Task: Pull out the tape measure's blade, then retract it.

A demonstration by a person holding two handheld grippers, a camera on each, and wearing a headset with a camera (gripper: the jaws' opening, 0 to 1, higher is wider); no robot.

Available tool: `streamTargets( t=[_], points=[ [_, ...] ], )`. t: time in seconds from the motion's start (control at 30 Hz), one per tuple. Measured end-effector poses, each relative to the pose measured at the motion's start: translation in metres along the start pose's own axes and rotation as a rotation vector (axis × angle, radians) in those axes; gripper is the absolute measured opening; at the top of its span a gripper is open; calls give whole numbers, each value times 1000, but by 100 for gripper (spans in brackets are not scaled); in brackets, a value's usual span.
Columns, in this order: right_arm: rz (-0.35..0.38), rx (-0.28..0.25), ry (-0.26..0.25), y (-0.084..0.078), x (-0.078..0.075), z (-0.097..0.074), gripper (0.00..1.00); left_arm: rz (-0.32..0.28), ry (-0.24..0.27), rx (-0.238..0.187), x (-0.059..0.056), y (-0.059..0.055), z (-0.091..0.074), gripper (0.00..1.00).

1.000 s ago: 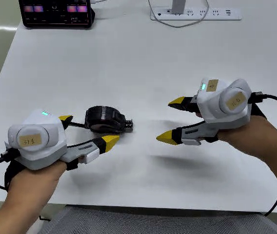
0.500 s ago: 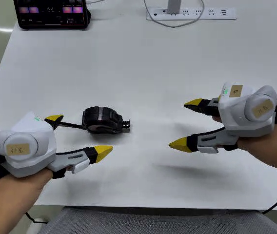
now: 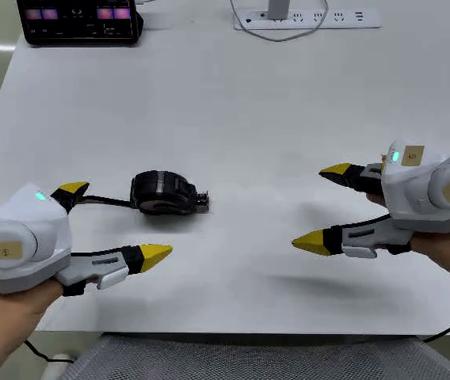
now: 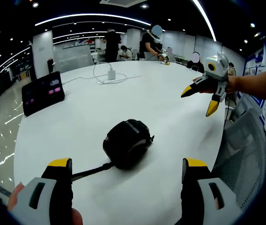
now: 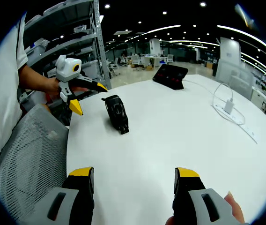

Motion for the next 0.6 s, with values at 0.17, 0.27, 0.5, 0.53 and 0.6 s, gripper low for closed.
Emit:
streamTargets(
  t=[0.17,0.27,0.5,0.53,0.6],
  points=[
    [13,2,-12,-7,0,-7,69,21,-27,-7,-2,1,-5,99],
    [12,2,-21,-10,0,-10,70,22,-36,-11,-3,1,-8,99],
    [5,-4,-38,-16,0,-19,73,43,-61,-6,-6,0,-12,99],
    [6,-4,-39,-17,1,-20,73,47,-65,-7,-6,0,-12,99],
    [7,-6,-46,-19,2,-23,74,65,-69,1,-7,-1,-14,99]
  ],
)
Point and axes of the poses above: the centre of the closed fingertips' face, and the gripper's own axes: z roughly forward along the fingers, x roughly to its left, y roughly out of its top, the point moved 3 cm from there along -z, roughly backward along the fingers, and after that the axes turned 9 degrees about z, right-handed, at the moved point
